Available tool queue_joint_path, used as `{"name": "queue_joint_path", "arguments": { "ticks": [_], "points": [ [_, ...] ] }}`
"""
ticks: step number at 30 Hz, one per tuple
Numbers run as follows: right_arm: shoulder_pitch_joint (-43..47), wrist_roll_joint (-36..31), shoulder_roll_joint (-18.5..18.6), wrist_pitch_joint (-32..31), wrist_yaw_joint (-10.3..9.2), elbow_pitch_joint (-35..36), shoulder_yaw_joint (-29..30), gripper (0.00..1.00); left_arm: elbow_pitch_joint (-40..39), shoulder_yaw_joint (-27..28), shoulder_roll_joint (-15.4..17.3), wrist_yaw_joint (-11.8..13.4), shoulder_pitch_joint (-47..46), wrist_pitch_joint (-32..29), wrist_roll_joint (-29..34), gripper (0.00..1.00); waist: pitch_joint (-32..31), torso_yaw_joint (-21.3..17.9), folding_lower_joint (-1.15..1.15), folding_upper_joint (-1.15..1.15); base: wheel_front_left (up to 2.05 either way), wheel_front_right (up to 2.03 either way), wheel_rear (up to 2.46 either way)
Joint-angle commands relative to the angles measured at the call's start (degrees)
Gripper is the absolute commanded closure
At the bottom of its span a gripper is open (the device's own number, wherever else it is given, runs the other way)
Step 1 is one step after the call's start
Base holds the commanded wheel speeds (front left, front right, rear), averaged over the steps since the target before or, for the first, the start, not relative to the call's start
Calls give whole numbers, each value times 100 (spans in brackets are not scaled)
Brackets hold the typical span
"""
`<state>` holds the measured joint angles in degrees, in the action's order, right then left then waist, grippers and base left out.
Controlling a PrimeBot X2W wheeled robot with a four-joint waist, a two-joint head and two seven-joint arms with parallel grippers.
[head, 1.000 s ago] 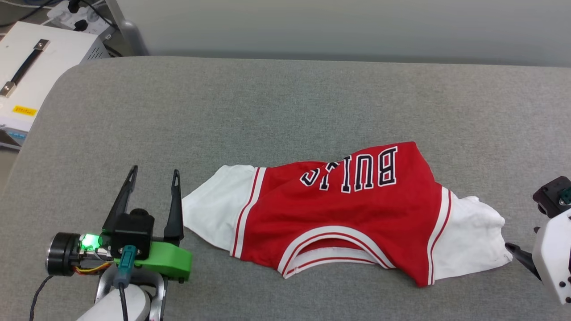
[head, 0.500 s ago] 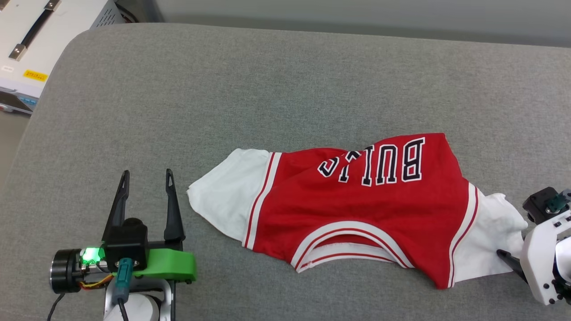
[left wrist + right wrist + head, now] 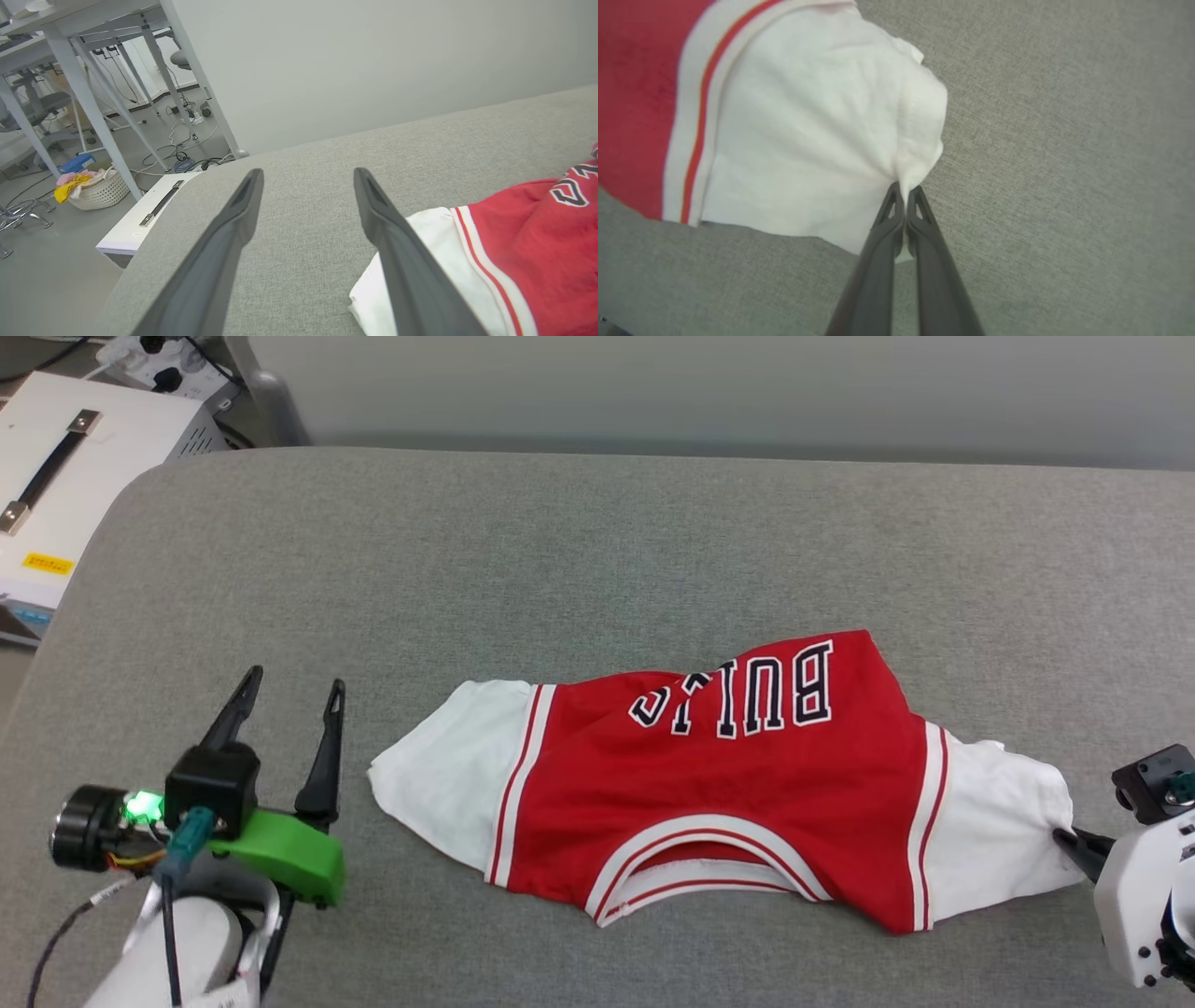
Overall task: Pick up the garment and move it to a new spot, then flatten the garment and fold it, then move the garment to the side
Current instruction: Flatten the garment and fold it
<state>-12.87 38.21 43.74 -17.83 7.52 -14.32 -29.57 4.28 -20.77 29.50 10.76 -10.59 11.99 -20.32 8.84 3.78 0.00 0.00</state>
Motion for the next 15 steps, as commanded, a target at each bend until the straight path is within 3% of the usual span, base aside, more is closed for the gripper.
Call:
{"name": "queue_joint_path", "arguments": {
  "ticks": [1,6,9,15],
  "points": [
    [133,-91,25,-8,-3,167,140,100,91,-44,136,-240,-292,-233,-108,0,-102,-111,0,0,0,0,0],
    [548,-320,-33,-264,-3,768,702,100,148,-164,506,-939,-886,-1331,-504,0,-138,-196,0,0,0,0,0],
    [773,-479,-132,-424,-3,1063,1000,100,203,-290,684,-1314,-1158,-2380,-904,0,-110,-240,0,0,0,0,0],
    [1043,-728,-337,-694,-3,1461,1379,100,142,-640,987,-1681,-1689,-4274,-1603,0,16,-301,0,0,0,0,0]
  ]
}}
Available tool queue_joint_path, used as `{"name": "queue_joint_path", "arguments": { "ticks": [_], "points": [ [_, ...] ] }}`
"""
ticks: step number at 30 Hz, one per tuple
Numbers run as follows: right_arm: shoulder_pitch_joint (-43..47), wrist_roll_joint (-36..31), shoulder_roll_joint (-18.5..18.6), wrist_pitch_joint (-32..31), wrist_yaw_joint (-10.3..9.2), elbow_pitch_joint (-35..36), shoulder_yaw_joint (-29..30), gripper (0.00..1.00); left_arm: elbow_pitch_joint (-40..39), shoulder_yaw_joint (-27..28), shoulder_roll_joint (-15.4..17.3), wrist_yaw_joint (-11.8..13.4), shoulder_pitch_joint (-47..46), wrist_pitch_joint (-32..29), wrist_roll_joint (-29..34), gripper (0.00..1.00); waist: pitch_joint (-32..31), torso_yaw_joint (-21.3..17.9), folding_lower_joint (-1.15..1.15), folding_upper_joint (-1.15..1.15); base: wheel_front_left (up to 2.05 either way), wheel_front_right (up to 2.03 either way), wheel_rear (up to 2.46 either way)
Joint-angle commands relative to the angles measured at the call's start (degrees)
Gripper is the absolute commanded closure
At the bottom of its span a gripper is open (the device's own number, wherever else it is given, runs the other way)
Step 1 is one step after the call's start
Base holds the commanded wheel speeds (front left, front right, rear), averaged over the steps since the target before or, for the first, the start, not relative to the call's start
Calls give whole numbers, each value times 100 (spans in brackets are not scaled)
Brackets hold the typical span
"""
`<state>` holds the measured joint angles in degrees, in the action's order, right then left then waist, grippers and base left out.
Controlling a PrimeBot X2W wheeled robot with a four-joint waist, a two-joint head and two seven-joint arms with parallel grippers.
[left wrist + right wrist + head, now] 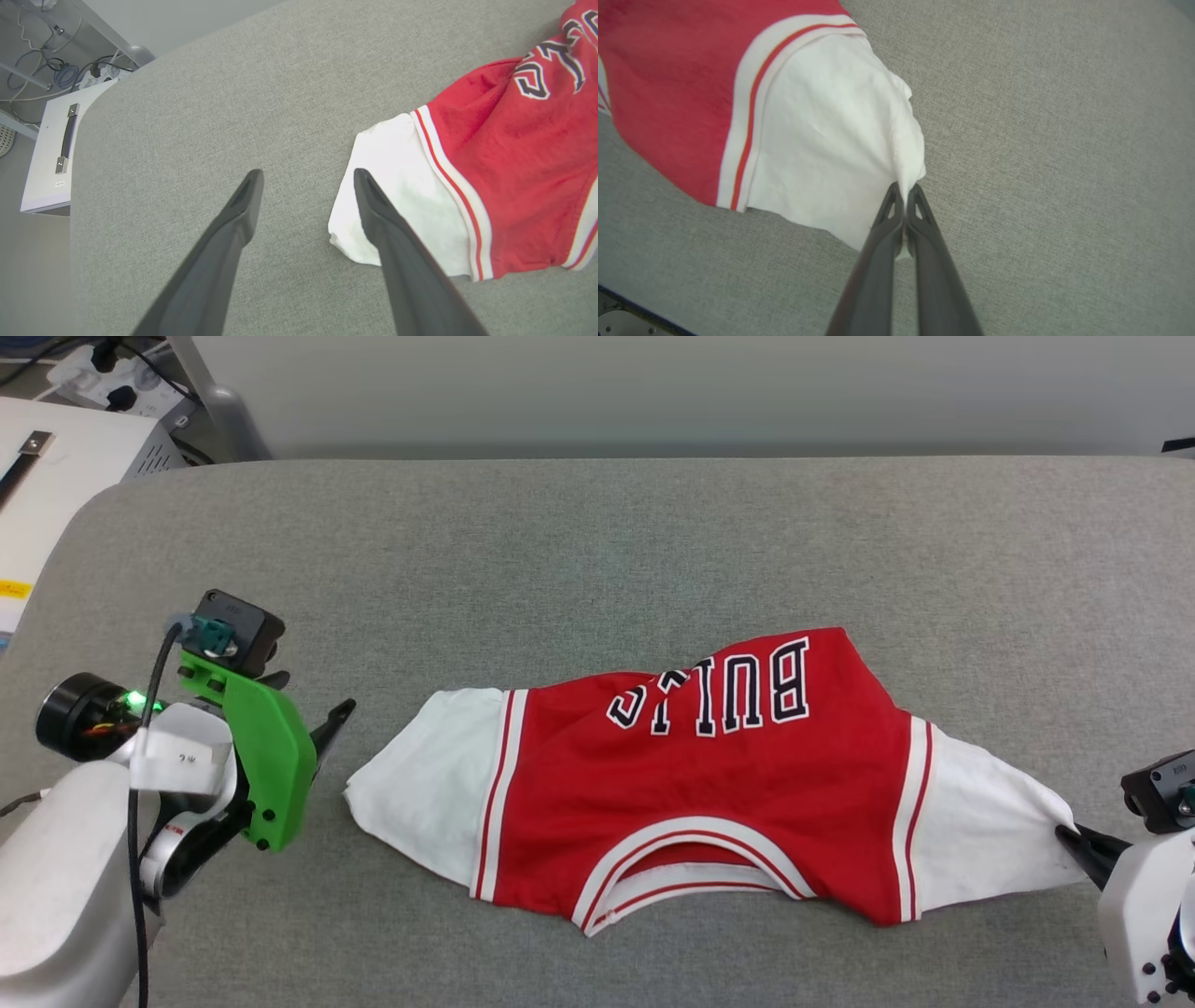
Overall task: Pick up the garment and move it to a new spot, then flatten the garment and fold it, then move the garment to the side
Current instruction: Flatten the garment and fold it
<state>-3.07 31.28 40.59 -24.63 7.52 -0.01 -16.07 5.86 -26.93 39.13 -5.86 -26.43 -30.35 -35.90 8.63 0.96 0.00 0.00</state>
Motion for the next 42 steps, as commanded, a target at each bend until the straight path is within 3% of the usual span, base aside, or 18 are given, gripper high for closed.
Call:
{"name": "queue_joint_path", "arguments": {
  "ticks": [1,6,13,26,27,28,29,36,42],
  "points": [
    [81,-58,-44,-46,-3,75,64,100,-18,-95,50,-45,-175,-258,-124,0,63,-26,0,0,0,0,0],
    [80,-151,-129,-173,-3,286,178,100,170,-530,98,-132,-487,-1021,-418,0,231,-79,0,0,0,0,0],
    [-61,-181,-163,-220,-3,405,144,100,818,-1139,-15,-159,-707,-1287,-631,0,496,-203,0,0,0,0,0],
    [-341,-103,-132,-85,-3,249,-133,100,2000,-2436,-122,-162,-858,-844,-1003,0,702,-367,0,0,0,0,0],
    [-340,-93,-136,-68,-3,229,-142,100,2041,-2538,-125,-162,-844,-808,-1038,26,677,-366,0,0,0,0,0],
    [-333,-84,-138,-51,-3,204,-154,100,2062,-2640,-120,-162,-837,-730,-1093,93,643,-360,0,0,0,0,0],
    [-328,-78,-139,-14,-3,195,-170,100,2076,-2690,-103,-162,-832,-622,-1164,100,604,-352,0,0,0,0,0],
    [-384,-14,-163,329,-3,210,-171,100,2002,-2676,42,-162,-850,551,-1325,100,208,-312,0,0,0,0,0],
    [-316,54,-156,615,-3,382,127,100,1326,-2508,281,-146,-793,1442,-1306,100,-213,-180,0,0,0,0,0]
  ]
}}
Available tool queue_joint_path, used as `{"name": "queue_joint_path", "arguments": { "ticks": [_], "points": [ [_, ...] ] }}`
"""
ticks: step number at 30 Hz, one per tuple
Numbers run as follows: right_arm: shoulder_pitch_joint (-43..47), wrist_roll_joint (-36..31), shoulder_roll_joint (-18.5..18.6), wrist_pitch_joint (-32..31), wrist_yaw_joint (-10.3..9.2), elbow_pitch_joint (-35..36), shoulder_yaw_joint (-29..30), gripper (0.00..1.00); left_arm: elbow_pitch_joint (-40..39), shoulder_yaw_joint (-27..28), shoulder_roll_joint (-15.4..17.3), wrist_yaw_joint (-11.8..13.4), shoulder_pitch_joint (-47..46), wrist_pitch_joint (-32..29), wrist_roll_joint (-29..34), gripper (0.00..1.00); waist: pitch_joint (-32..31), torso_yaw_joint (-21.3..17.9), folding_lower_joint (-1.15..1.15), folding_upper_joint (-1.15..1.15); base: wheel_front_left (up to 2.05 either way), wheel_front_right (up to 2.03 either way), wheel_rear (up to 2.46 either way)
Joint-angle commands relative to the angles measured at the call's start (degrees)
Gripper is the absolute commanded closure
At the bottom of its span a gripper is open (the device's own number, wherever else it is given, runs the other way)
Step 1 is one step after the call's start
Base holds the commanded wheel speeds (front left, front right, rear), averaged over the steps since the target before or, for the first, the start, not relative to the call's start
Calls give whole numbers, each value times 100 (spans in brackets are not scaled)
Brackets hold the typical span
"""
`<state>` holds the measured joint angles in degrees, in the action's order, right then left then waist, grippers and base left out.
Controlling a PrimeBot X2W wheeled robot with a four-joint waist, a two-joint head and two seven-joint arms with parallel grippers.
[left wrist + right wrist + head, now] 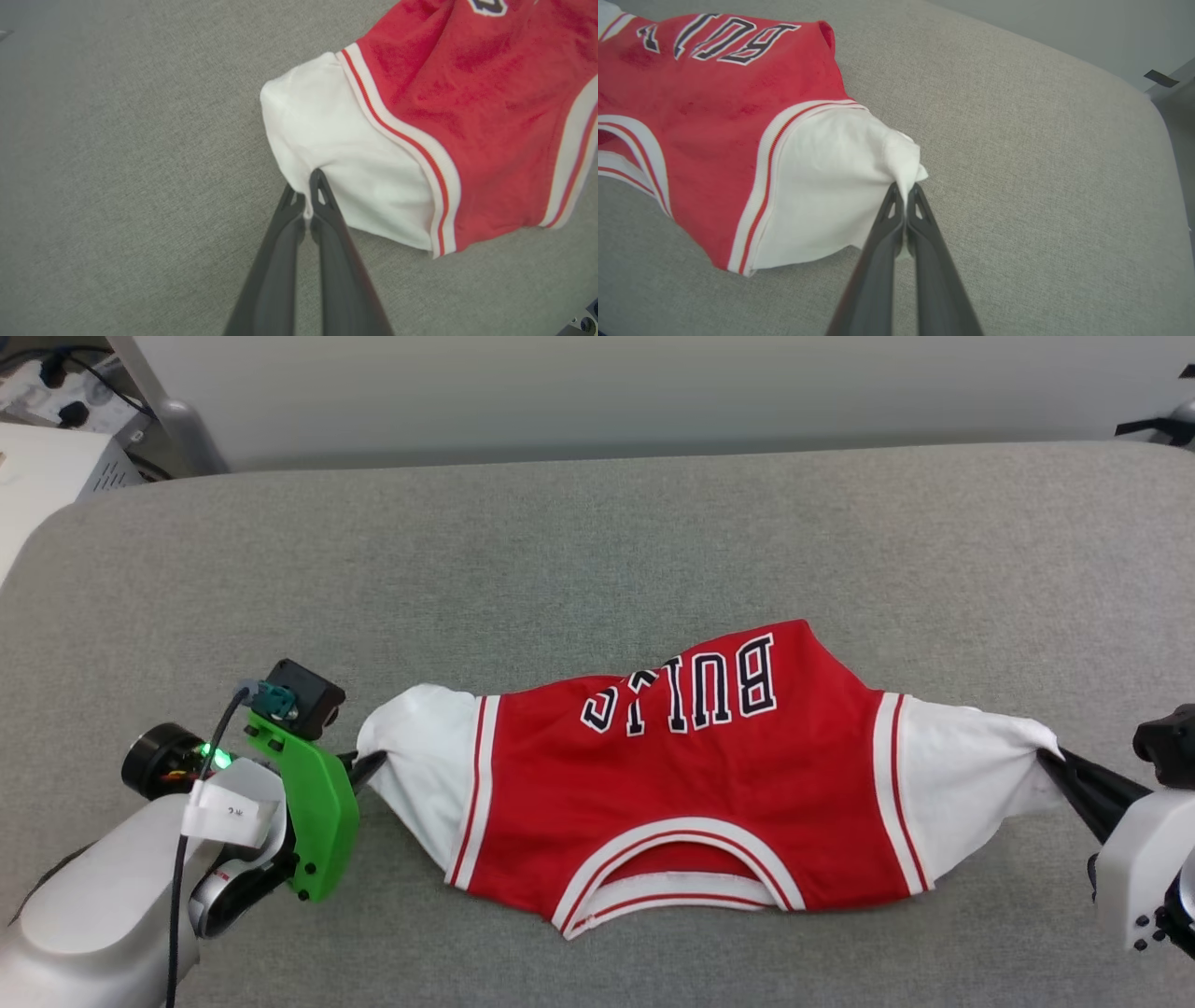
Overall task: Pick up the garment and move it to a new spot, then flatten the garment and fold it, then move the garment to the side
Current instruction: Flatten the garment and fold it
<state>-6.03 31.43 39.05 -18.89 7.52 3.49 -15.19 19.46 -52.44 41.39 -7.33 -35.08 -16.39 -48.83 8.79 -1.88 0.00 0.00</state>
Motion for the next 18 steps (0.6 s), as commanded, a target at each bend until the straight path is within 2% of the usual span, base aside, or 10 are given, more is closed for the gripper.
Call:
{"name": "queue_joint_path", "arguments": {
  "ticks": [1,6,10,13,18],
  "points": [
    [0,54,-5,73,-3,80,114,100,-201,106,98,24,100,149,-41,100,-293,133,0,0,0,0,0],
    [19,170,-35,163,-3,401,484,100,-1117,435,363,277,152,492,-122,100,-486,235,0,0,0,0,0],
    [-183,259,-13,202,-3,822,900,100,-2119,878,560,652,0,702,-214,100,-544,283,0,0,0,0,0],
    [-439,259,42,201,-3,965,1038,100,-2544,1113,585,803,-230,790,-203,100,-513,291,0,0,0,0,0],
    [-1146,331,124,195,-3,1096,1068,100,-2882,1438,443,942,-860,926,-68,100,-324,291,0,0,0,0,0]
  ]
}}
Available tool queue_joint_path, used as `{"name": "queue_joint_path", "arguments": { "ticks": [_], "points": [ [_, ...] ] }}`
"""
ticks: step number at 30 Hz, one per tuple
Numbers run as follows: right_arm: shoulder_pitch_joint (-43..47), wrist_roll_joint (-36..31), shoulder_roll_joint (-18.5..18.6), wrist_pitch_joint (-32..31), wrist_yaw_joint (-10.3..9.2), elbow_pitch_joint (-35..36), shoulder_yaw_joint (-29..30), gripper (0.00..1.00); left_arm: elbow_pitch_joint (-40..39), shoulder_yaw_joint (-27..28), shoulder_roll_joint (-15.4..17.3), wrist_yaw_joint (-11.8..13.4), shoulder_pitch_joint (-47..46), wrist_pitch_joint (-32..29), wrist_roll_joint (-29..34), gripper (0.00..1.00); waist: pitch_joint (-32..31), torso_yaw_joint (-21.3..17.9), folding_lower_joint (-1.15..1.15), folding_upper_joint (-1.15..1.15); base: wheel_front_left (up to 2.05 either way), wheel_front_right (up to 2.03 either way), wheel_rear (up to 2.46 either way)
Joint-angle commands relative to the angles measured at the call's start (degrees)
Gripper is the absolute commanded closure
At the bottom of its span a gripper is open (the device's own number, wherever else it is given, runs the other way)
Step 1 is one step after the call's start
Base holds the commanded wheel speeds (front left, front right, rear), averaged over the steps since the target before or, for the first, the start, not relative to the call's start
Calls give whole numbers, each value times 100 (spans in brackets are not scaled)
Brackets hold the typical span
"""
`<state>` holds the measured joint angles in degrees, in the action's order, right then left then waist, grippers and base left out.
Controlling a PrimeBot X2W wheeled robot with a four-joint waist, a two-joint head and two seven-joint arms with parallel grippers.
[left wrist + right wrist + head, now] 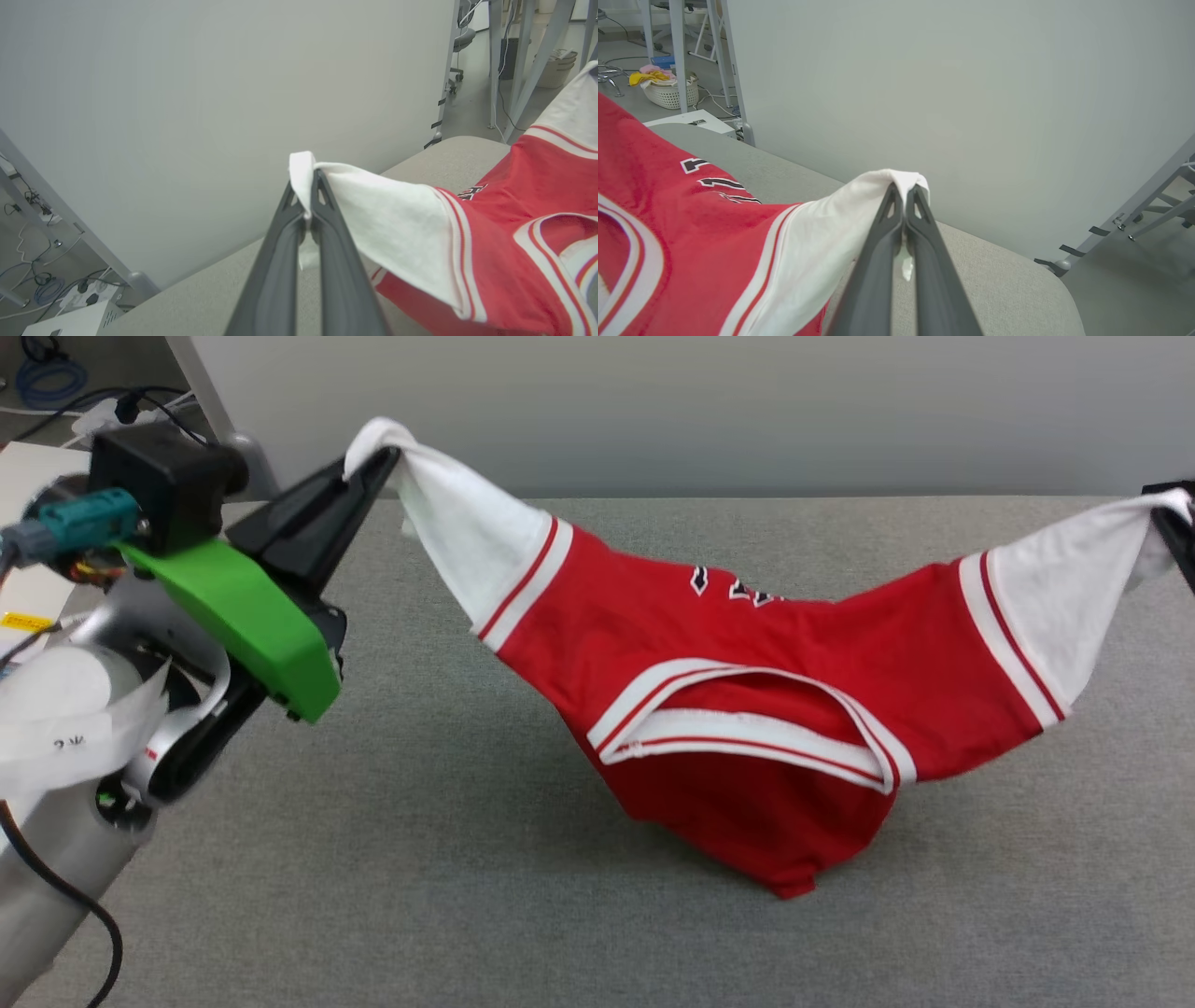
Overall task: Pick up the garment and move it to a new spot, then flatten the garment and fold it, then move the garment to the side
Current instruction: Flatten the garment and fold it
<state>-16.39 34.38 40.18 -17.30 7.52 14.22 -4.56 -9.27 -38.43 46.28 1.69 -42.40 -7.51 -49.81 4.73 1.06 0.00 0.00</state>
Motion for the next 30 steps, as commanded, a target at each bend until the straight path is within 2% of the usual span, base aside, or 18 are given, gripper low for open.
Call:
{"name": "queue_joint_path", "arguments": {
  "ticks": [1,6,16,23,30],
  "points": [
    [-261,47,29,40,-3,15,-21,100,-17,67,-97,58,-257,56,78,100,121,-8,0,0,0,0,0],
    [-1275,123,115,89,-3,-236,-201,100,196,149,-477,67,-1070,122,354,100,434,-33,0,0,0,0,0],
    [-4031,40,151,180,-3,-1372,-884,100,1546,376,-1188,-156,-3176,314,819,100,1466,-116,0,0,0,0,0],
    [-5900,-171,8,404,-3,-2318,-1269,100,2613,463,-1529,-298,-4684,581,1248,100,2115,-144,0,0,0,0,0],
    [-7101,-337,-201,687,-3,-3227,-1638,100,3591,491,-1811,-398,-5584,963,1470,100,2519,-110,0,0,0,0,0]
  ]
}}
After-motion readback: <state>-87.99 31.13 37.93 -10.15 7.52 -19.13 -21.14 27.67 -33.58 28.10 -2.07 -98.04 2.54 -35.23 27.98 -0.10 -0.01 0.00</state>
